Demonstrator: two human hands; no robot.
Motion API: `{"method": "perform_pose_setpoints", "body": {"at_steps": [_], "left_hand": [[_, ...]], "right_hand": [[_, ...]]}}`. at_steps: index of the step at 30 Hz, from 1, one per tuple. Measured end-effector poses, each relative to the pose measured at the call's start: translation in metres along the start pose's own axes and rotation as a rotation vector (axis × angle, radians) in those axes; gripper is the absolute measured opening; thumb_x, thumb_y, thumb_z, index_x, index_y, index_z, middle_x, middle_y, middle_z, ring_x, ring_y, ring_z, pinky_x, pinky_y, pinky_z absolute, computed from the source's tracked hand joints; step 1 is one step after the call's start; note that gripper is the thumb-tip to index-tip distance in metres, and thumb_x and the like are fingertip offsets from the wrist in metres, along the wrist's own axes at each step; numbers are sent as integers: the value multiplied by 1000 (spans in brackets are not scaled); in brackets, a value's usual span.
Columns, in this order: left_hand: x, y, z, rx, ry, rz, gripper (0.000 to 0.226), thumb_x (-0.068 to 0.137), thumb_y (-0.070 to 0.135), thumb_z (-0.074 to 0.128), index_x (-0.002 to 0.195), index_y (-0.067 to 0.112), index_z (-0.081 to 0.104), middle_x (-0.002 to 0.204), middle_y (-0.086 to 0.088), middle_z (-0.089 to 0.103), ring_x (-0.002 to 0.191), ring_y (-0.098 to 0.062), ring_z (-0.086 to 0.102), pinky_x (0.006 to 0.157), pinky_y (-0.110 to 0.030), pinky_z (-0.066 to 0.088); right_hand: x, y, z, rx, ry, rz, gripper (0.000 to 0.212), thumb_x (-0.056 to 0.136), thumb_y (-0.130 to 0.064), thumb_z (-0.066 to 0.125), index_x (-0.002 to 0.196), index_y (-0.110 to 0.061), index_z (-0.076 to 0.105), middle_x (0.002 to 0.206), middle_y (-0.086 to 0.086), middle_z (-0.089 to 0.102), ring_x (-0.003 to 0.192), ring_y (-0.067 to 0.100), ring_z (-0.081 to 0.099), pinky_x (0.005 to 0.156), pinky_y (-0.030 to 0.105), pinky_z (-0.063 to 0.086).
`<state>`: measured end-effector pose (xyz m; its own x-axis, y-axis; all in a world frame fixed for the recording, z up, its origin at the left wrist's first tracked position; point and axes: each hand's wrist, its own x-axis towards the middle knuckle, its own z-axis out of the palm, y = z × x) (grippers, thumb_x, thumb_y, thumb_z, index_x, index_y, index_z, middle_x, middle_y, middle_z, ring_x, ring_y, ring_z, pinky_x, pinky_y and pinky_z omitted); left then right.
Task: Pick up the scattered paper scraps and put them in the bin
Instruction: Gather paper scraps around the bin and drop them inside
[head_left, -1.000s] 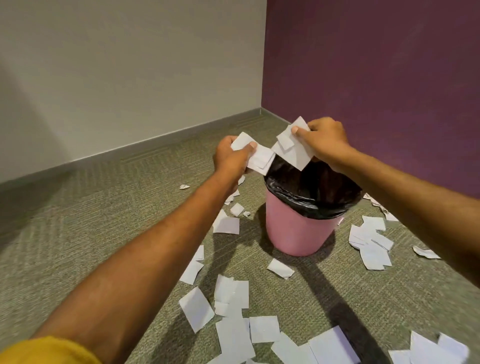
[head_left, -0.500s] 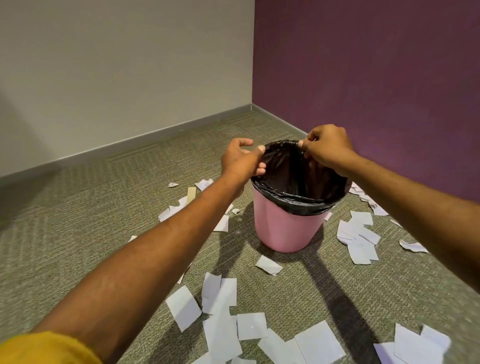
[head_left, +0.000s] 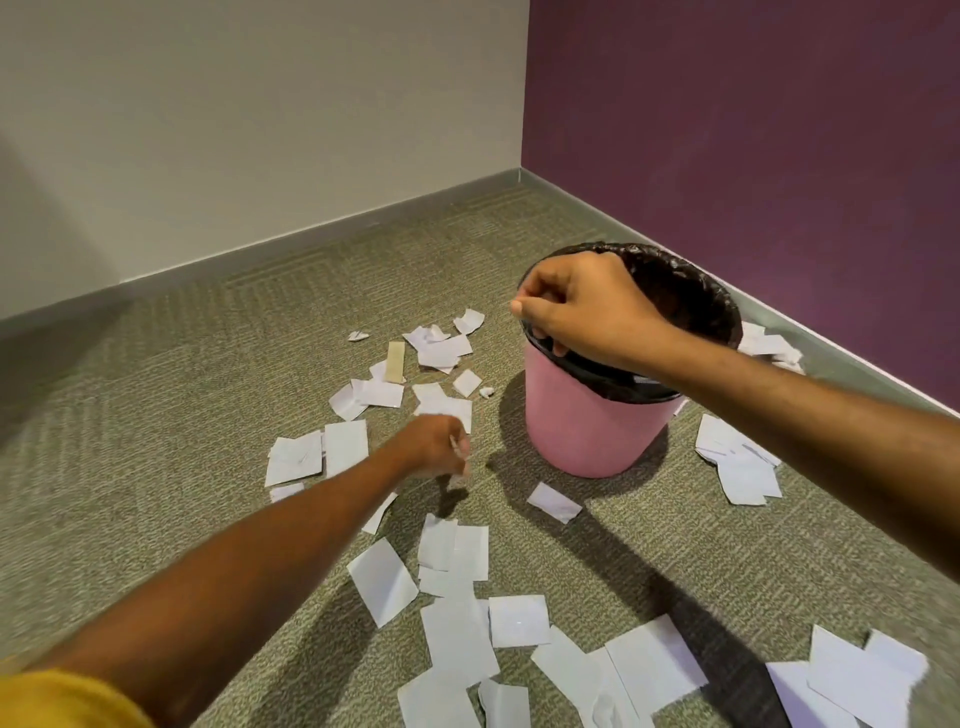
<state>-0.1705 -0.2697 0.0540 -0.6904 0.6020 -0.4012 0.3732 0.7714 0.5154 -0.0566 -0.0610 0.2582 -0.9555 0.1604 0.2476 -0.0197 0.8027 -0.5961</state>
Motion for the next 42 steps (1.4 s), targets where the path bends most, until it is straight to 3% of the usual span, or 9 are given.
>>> {"method": "perform_pose_setpoints", "body": {"at_steps": [6, 11, 14, 19, 22, 25, 33, 37, 42], "left_hand": [[-16, -42, 58, 256, -203, 101, 78, 56, 67, 93, 114, 24, 66, 103, 2, 58, 101, -22, 58, 82, -34, 52], [-26, -49, 68, 423, -164, 206, 99, 58, 59, 98, 139, 18, 59, 131, -8, 52, 120, -27, 49, 95, -40, 53], [-27, -47, 71, 459, -161, 242, 88, 62, 57, 97, 134, 19, 62, 135, -7, 56, 122, -27, 51, 97, -42, 53], [-29, -46, 73, 419, -161, 296, 54, 61, 46, 100, 97, 30, 62, 115, 1, 62, 106, -24, 58, 90, -45, 57], [-33, -45, 75, 443, -142, 287, 73, 66, 42, 100, 125, 19, 64, 125, -4, 57, 113, -25, 54, 92, -41, 54], [-34, -44, 75, 450, -99, 298, 75, 67, 41, 100, 127, 16, 62, 122, -5, 57, 112, -25, 53, 88, -40, 55], [-30, -46, 74, 492, -136, 390, 10, 84, 17, 80, 89, 19, 73, 81, 13, 41, 99, -23, 58, 83, -44, 57], [-30, -49, 76, 402, -68, 384, 23, 83, 9, 81, 100, 18, 67, 98, 1, 59, 96, -24, 58, 74, -39, 55], [-30, -60, 78, 289, 15, 317, 33, 84, 1, 81, 110, 17, 69, 110, -3, 66, 97, -23, 62, 79, -39, 56]], "right_hand": [[-4, -14, 30, 2, -95, -83, 16, 99, -31, 77, 90, -18, 78, 65, -4, 74, 52, 8, 70, 59, 33, 61], [-6, -11, 57, 4, -136, -119, 15, 97, -32, 80, 90, -19, 80, 66, -10, 71, 60, 8, 71, 66, 42, 63], [-11, -6, 76, -17, -175, -130, 13, 96, -33, 79, 91, -21, 80, 66, -9, 70, 61, 8, 66, 65, 41, 60], [-27, 15, 111, -105, -338, -98, 14, 99, -37, 75, 91, -25, 74, 67, -13, 60, 61, 5, 56, 55, 28, 41], [-39, 42, 138, -252, -471, -90, 6, 101, -28, 72, 101, -23, 74, 85, -11, 67, 77, 11, 66, 60, 29, 50], [-57, 78, 162, -446, -560, -39, 12, 100, -24, 69, 110, -20, 66, 105, 1, 68, 89, 19, 66, 72, 41, 63], [-98, 128, 185, -752, -673, -35, 50, 97, -17, 72, 141, -11, 48, 132, 15, 57, 110, 35, 67, 74, 43, 57], [-109, 133, 188, -774, -695, -76, 55, 93, 0, 66, 143, -7, 46, 134, 19, 51, 118, 38, 60, 81, 47, 57], [-110, 141, 188, -771, -674, -120, 54, 91, 7, 64, 141, -7, 48, 131, 18, 53, 112, 37, 62, 70, 43, 52]]}}
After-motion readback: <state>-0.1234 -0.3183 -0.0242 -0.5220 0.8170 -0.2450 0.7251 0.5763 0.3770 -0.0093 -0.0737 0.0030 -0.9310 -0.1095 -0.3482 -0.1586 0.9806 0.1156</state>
